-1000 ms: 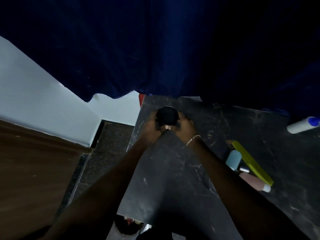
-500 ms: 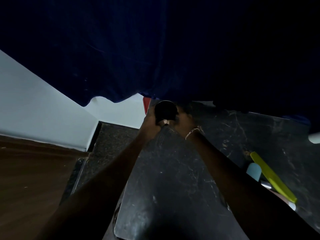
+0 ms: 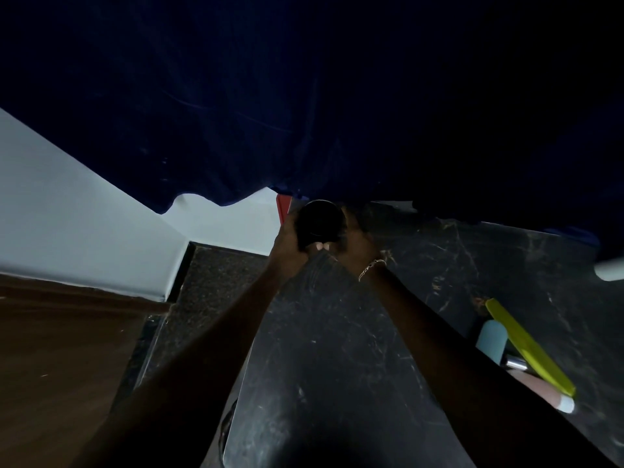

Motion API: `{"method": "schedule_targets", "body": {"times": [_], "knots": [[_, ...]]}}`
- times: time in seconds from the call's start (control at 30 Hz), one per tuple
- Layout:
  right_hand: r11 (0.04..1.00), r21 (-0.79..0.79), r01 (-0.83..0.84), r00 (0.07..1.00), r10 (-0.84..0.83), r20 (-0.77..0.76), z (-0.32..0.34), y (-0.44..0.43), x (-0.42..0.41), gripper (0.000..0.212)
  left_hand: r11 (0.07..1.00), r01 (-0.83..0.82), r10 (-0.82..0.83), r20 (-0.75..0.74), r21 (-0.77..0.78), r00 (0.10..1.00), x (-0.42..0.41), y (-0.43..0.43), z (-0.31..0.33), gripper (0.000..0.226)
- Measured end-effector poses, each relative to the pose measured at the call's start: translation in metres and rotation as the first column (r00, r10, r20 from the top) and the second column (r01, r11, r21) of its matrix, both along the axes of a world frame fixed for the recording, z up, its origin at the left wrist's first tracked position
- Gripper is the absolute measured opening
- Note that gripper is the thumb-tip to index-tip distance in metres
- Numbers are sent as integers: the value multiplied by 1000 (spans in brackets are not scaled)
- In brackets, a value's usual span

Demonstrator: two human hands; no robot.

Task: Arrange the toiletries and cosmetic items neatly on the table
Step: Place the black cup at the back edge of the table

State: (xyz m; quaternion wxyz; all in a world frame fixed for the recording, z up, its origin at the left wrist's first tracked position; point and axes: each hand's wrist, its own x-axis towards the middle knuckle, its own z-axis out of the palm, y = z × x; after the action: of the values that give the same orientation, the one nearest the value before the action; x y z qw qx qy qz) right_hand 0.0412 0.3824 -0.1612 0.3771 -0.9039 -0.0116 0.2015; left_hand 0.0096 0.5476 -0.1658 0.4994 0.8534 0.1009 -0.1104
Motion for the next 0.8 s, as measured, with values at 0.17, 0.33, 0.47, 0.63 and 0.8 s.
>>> {"method": "schedule_targets", "body": {"times": [0.17, 0.33, 0.47, 0.63, 0.8], "knots": [[995, -101, -18, 995, 27, 93, 7, -20, -34, 89, 995, -80, 81, -15, 56, 997, -36, 2, 7, 80], [952, -294, -82, 947, 167, 276, 4, -44, -85, 84, 983, 7, 0, -38, 184, 999, -93, -8, 15, 78], [947, -305, -98, 935, 193, 297, 4, -67, -133, 81, 922, 101, -125, 39, 374, 991, -133, -22, 12, 79], [941, -332, -59, 939, 166, 303, 11, -102, -188, 78, 897, 212, -244, 36, 388, 969, -172, -67, 14, 81], [931, -363, -26, 947, 140, 290, 21, -150, -233, 78, 818, 334, -397, 41, 469, 917, -201, -126, 7, 81]]}}
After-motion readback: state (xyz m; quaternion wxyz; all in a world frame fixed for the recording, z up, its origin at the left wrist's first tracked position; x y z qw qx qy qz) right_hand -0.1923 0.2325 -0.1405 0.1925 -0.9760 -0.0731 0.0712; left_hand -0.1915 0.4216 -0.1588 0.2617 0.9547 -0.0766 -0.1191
